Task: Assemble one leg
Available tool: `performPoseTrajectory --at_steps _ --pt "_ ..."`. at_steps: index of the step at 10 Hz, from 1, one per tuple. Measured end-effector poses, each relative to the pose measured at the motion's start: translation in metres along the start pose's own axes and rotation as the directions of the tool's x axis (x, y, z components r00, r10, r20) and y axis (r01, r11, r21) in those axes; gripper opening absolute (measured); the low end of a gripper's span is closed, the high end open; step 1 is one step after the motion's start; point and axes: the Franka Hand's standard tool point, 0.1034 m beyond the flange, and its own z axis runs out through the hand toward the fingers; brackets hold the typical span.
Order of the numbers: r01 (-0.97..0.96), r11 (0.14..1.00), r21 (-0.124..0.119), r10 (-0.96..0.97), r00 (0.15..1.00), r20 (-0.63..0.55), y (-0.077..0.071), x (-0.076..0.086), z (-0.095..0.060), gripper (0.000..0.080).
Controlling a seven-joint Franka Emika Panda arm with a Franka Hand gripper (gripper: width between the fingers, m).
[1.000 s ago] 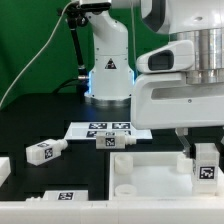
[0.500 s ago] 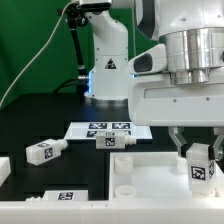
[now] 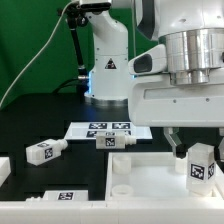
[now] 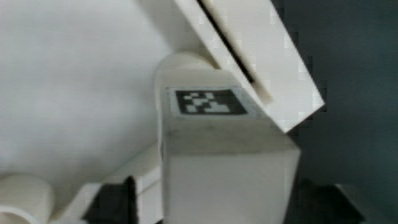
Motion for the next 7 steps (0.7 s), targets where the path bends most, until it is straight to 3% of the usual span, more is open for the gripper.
performPoseTrajectory --at_steps 1,2,5,7 --pt "0.0 1.0 0.0 0.0 1.0 0.0 0.0 0.0 0.0 0.0596" --pt "0.0 1.0 0.0 0.0 1.0 0.0 0.0 0.0 0.0 0.0633" --pt "-0.08 0.997 0.007 0.08 0.997 0.011 0.0007 -0.001 0.0011 0.0649" --pt "0.102 0.995 0.008 -0.102 0.995 0.009 0.0011 -0.0011 0.0017 0.0649"
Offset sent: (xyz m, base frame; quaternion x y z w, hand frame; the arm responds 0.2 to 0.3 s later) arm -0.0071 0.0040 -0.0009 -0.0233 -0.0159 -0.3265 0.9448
